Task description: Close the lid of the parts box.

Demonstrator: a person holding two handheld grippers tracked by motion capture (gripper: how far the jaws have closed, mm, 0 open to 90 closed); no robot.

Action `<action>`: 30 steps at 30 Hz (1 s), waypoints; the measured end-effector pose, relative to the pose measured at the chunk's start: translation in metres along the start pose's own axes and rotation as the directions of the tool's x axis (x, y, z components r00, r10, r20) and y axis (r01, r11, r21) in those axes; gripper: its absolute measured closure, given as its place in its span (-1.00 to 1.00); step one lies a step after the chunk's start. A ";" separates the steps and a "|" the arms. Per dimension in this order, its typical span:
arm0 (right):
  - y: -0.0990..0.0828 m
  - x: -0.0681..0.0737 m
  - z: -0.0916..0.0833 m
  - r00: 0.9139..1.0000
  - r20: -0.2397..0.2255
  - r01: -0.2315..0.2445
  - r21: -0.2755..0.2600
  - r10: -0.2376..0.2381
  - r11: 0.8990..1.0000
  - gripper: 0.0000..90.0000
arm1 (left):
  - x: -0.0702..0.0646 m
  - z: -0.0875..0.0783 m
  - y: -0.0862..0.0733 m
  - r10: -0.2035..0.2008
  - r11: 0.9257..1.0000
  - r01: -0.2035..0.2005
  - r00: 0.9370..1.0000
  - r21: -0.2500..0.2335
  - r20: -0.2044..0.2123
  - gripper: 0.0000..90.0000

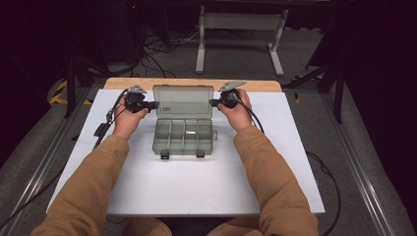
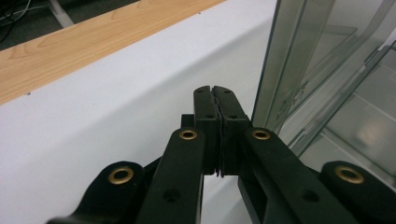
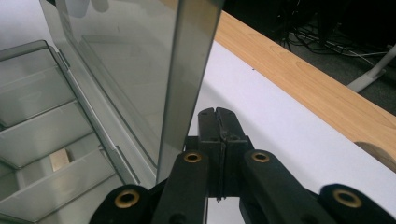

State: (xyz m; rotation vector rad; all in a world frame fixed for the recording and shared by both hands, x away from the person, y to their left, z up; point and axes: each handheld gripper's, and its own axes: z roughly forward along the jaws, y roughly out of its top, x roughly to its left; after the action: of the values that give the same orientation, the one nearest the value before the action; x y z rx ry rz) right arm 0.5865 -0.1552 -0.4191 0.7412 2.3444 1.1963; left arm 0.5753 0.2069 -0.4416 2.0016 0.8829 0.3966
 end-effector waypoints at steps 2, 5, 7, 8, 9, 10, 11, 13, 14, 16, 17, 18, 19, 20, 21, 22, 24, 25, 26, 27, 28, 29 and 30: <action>0.001 0.001 -0.001 1.000 -0.004 0.002 -0.004 -0.002 1.000 1.00 | 0.000 -0.002 0.001 0.004 1.000 -0.004 1.000 0.000 0.007 0.98; 0.002 0.002 -0.004 1.000 -0.016 -0.003 -0.013 0.003 1.000 1.00 | -0.001 -0.004 0.001 0.021 1.000 -0.021 1.000 0.002 0.010 0.98; 0.002 0.003 -0.006 1.000 -0.022 -0.009 -0.016 0.009 1.000 1.00 | -0.002 -0.006 0.000 0.024 1.000 -0.024 1.000 0.001 0.015 0.98; 0.002 0.003 -0.007 1.000 -0.022 -0.008 -0.016 0.007 1.000 1.00 | -0.002 -0.007 -0.001 0.023 1.000 -0.023 1.000 -0.005 0.015 0.98; 0.002 0.004 -0.007 1.000 -0.024 -0.008 -0.015 0.008 1.000 1.00 | -0.002 -0.008 -0.001 0.023 1.000 -0.023 1.000 -0.006 0.016 0.98; 0.003 0.005 -0.008 1.000 -0.025 -0.008 -0.017 0.008 1.000 1.00 | -0.002 -0.008 -0.002 0.020 1.000 -0.020 1.000 -0.003 0.023 0.98; 0.003 0.005 -0.009 1.000 -0.029 -0.005 -0.019 0.005 1.000 1.00 | -0.003 -0.008 -0.003 0.022 1.000 -0.022 1.000 0.003 0.023 0.98; 0.003 0.006 -0.010 0.999 -0.034 -0.003 -0.022 0.003 1.000 1.00 | -0.003 -0.009 -0.005 0.017 1.000 -0.017 0.999 0.002 0.028 0.99; 0.003 0.007 -0.011 0.999 -0.037 -0.003 -0.022 0.002 1.000 1.00 | -0.002 -0.010 -0.006 0.022 1.000 -0.022 0.999 0.000 0.029 0.99; 0.002 0.007 -0.012 0.999 -0.041 -0.004 -0.024 0.003 1.000 1.00 | -0.003 -0.011 -0.007 0.023 1.000 -0.023 0.999 -0.005 0.033 0.99; 0.002 0.007 -0.012 0.999 -0.045 -0.003 -0.024 0.002 1.000 1.00 | -0.004 -0.011 -0.007 0.020 1.000 -0.019 0.999 -0.004 0.040 0.99; 0.002 0.008 -0.013 0.999 -0.047 -0.003 -0.025 0.001 1.000 1.00 | -0.004 -0.012 -0.008 0.027 1.000 -0.026 0.999 -0.007 0.035 0.99; 0.002 0.009 -0.014 0.999 -0.050 -0.005 -0.027 0.004 1.000 1.00 | -0.004 -0.013 -0.008 0.035 0.999 -0.035 0.999 -0.005 0.032 0.99; 0.002 0.009 -0.015 0.999 -0.052 -0.003 -0.029 0.001 1.000 1.00 | -0.005 -0.014 -0.008 0.030 1.000 -0.030 0.999 -0.001 0.045 0.99; 0.002 0.010 -0.015 0.998 -0.055 -0.002 -0.029 0.000 1.000 1.00 | -0.005 -0.015 -0.008 0.039 0.999 -0.039 0.998 -0.004 0.042 0.99; 0.002 0.011 -0.016 0.998 -0.057 0.000 -0.028 -0.002 1.000 1.00 | -0.006 -0.016 -0.008 0.034 0.999 -0.034 0.998 -0.005 0.047 0.99; 0.002 0.013 -0.018 0.998 -0.065 0.000 -0.029 -0.002 1.000 1.00 | -0.007 -0.018 -0.009 0.033 0.999 -0.032 0.998 -0.010 0.057 0.99; 0.002 0.013 -0.018 0.998 -0.065 0.000 -0.029 -0.002 1.000 1.00 | -0.007 -0.018 -0.009 0.033 0.999 -0.032 0.998 -0.010 0.057 0.99; 0.002 0.016 -0.021 0.997 -0.079 -0.004 -0.036 0.001 0.999 1.00 | -0.008 -0.020 -0.010 0.041 0.999 -0.041 0.998 -0.011 0.057 0.99; 0.001 0.016 -0.021 0.997 -0.084 -0.003 -0.036 0.000 0.999 1.00 | -0.008 -0.022 -0.010 0.046 0.999 -0.046 0.997 -0.013 0.058 0.99; 0.001 0.018 -0.022 0.996 -0.091 -0.004 -0.036 0.001 0.999 1.00 | -0.009 -0.023 -0.010 0.047 0.999 -0.046 0.997 -0.013 0.065 0.99; 0.001 0.019 -0.024 0.995 -0.100 -0.003 -0.037 -0.001 0.999 1.00 | -0.010 -0.024 -0.011 0.052 0.999 -0.051 0.996 -0.016 0.068 0.99; 0.001 0.019 -0.024 0.995 -0.100 -0.003 -0.037 -0.001 0.999 1.00 | -0.010 -0.024 -0.011 0.052 0.999 -0.051 0.996 -0.016 0.068 0.99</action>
State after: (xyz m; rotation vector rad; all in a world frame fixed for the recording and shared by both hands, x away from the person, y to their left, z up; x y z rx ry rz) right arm 0.5584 -0.1573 -0.4076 0.6853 2.3952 1.3013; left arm 0.5504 0.2178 -0.4366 2.0166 0.7850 0.3603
